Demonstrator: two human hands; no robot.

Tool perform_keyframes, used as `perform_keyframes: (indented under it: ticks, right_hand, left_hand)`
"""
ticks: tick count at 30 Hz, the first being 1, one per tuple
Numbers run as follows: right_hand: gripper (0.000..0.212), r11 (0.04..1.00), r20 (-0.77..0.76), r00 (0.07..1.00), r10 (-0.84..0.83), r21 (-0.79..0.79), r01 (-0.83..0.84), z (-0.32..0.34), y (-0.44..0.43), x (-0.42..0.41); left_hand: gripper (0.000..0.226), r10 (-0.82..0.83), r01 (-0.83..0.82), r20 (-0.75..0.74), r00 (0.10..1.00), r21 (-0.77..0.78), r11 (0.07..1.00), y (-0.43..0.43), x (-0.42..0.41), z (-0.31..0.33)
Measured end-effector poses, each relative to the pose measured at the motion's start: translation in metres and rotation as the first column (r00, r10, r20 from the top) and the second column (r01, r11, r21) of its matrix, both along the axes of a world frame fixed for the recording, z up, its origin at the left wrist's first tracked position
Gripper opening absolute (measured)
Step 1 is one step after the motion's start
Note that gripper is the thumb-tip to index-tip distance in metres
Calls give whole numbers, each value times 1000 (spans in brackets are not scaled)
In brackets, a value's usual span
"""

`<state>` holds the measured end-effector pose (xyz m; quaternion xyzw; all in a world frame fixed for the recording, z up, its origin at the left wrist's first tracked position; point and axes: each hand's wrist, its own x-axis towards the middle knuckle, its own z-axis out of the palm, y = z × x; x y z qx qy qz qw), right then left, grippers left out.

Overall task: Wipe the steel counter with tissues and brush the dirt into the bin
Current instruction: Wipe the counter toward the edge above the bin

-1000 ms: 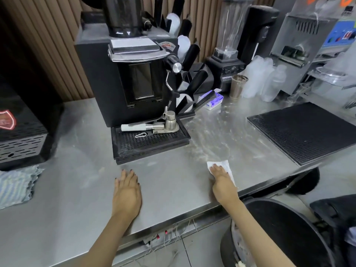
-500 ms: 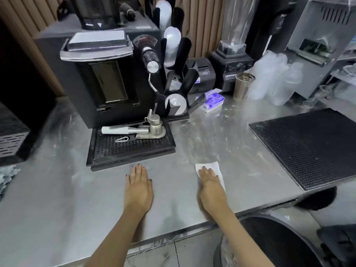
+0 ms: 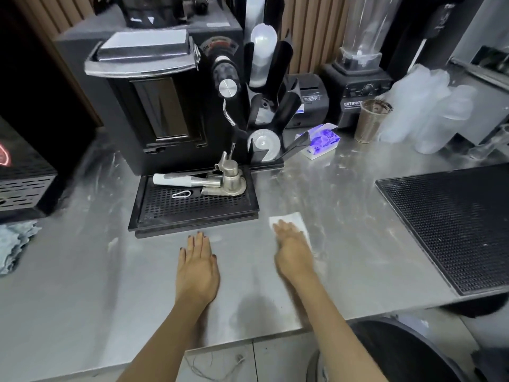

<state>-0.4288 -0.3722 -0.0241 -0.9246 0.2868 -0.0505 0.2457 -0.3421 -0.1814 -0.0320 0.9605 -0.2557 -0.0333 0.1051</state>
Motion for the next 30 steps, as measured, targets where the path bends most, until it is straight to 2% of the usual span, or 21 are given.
perform_keyframes:
  ticks: [3,5,7,9,10,15,20,22,24,26,27,30]
  right_hand:
    - [56,979,-18,979,-202,-30,202,8,-20,-17]
    - [57,977,24,977,-213,-6,213,11,-3,-16]
    - [60,999,66,998,4,50,-7,7,31,-7]
    - [64,956,44,959,280,74,-283,0,64,4]
    - [69,942,46,943,330,47,-332,-3,73,9]
    - [68,968,19,968,252,5,-252,-2,39,25]
    - [59,997,-12,998,-60,-55,60,5,-27,1]
    - [59,995,22,996,-90,-39,91,8,-16,-9]
    - [67,998,92,994,61,-8,-61,7,15,-11]
    - [65,956,53,954,294,10,-295,-1,48,-5]
    - [64,940,37,939,341,15,-342,-4,56,0]
    - [65,958,44,957,285,-14,-285,-5,50,11]
  left_hand:
    - [52,-3,3,-6,1000,4,1000,0,-1,0]
    - [52,-4,4,-7,1000,5,1000,0,-1,1]
    - [52,-1,1,-11,1000,3,1000,-1,-1,2]
    - [53,3,-2,-18,1000,2,1000,-1,-1,3]
    - [53,4,-4,-19,1000,2,1000,-1,-1,3]
    - [53,5,-5,-11,1000,7,1000,0,-2,3]
    - [52,7,-6,-10,1000,8,1000,0,-1,2]
    - [52,7,-7,-10,1000,17,1000,0,-1,1]
    - [52,9,-9,-10,1000,18,1000,0,-1,2]
    - [52,9,-8,-14,1000,20,1000,-1,0,3]
    - [52,8,-8,-17,1000,24,1000,-1,0,3]
    - [52,10,-9,-21,1000,32,999,-1,-2,4]
